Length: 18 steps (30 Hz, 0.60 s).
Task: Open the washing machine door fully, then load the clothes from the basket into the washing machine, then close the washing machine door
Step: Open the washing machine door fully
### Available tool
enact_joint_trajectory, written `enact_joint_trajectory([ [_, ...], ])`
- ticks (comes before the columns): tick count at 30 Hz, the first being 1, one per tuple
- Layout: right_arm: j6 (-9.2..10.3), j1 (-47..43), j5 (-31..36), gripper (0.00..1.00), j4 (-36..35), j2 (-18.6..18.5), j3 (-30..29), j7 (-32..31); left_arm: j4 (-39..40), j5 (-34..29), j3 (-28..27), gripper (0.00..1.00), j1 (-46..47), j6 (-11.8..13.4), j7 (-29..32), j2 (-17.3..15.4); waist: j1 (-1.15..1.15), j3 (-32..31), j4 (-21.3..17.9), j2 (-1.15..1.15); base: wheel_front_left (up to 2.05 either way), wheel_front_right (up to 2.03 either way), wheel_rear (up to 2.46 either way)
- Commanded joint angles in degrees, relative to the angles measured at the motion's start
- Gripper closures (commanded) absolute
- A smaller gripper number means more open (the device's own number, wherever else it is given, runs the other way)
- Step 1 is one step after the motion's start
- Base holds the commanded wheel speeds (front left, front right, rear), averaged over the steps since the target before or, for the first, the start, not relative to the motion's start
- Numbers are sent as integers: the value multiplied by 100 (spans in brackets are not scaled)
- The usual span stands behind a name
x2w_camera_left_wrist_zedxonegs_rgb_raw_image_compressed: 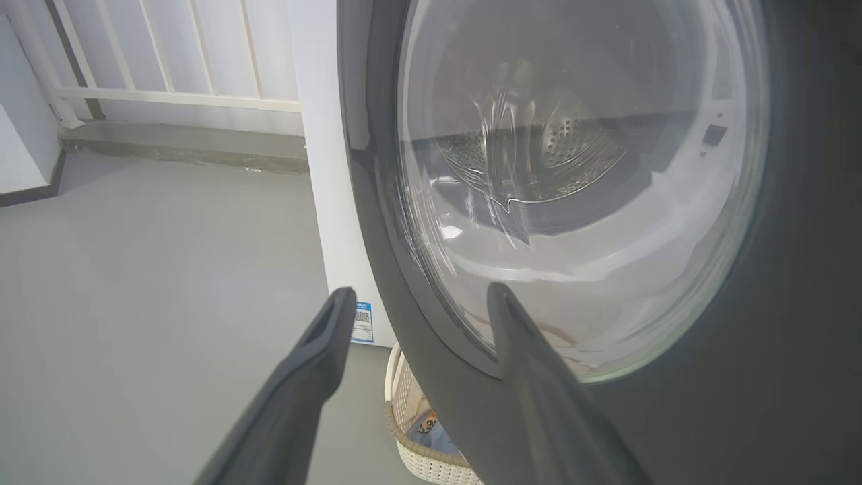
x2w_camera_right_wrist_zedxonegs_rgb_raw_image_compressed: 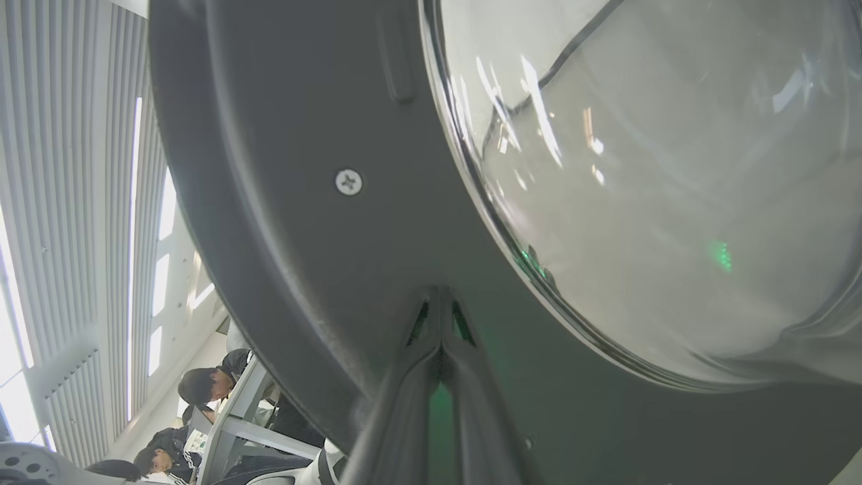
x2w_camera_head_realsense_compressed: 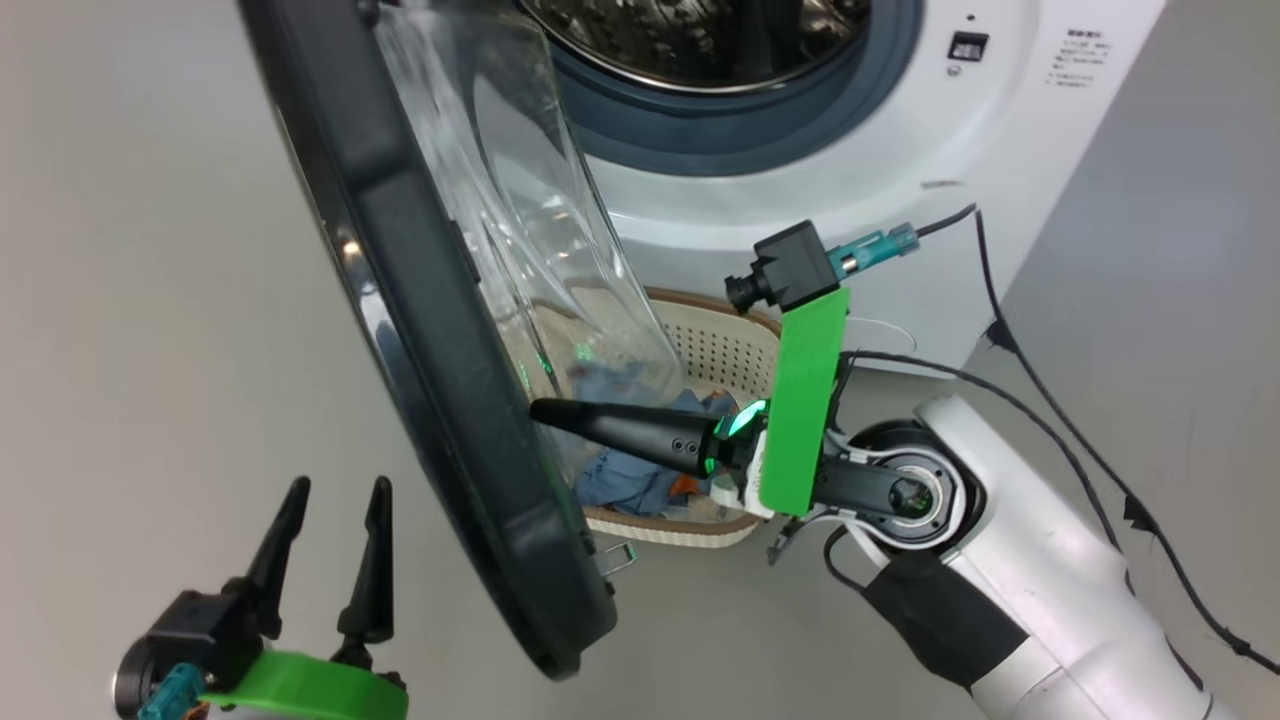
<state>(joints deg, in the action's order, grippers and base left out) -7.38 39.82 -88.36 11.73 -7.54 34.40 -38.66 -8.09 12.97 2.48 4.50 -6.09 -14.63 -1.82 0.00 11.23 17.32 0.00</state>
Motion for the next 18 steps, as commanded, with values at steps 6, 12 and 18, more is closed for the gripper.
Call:
enact_joint_trajectory([
  [6, -11, -186, 24, 100, -108, 277, 271, 185, 86, 84, -183, 0, -61, 65, -37, -106, 0, -206, 71, 0, 0, 0, 0],
  [12, -11, -320, 3, 100, -86, 251, 381, 331, 29, -16, -267, 0, -120, 39, -37, -106, 0, -399, -2, 0, 0, 0, 0],
  [18, -11, -412, 113, 100, -275, 70, 425, 550, -39, -170, -405, 0, -200, -16, -37, -106, 0, -601, -119, 0, 0, 0, 0],
])
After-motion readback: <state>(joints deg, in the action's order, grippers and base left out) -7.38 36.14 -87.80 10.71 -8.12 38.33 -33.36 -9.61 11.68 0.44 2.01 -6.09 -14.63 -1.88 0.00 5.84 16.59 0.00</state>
